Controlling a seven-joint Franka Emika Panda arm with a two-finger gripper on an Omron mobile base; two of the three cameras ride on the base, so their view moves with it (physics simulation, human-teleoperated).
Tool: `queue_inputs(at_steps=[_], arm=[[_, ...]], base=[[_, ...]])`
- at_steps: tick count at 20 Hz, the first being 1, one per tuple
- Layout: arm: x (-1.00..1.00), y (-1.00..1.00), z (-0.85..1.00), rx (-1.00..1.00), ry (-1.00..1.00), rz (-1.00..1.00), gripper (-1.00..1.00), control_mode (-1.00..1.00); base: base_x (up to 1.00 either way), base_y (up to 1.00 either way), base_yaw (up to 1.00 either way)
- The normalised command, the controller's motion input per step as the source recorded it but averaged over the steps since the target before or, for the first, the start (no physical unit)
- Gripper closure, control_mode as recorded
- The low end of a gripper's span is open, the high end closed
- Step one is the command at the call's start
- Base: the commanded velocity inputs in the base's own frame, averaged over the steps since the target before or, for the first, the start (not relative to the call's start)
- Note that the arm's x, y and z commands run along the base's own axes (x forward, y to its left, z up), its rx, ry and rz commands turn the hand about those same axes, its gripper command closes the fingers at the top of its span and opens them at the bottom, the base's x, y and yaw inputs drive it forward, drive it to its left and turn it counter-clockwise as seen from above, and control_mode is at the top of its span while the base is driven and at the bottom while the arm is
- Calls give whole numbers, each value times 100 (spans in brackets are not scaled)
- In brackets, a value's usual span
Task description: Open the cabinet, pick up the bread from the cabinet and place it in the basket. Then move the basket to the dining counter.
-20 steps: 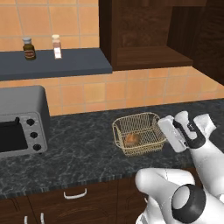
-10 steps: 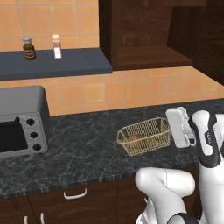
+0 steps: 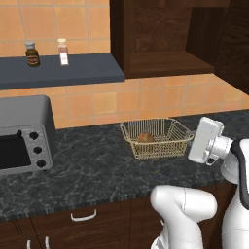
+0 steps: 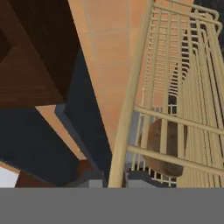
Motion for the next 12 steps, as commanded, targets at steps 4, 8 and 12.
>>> queue_inputs(at_steps=[4,8,12], arm=[[-48,0,77,23,-39,0,100,-100],[-62,-6,81,3,-31,0,100,-100],[-43,0,49,-1,-10,-3,100,-100]], base=[[0,0,0],[0,0,0],[0,0,0]])
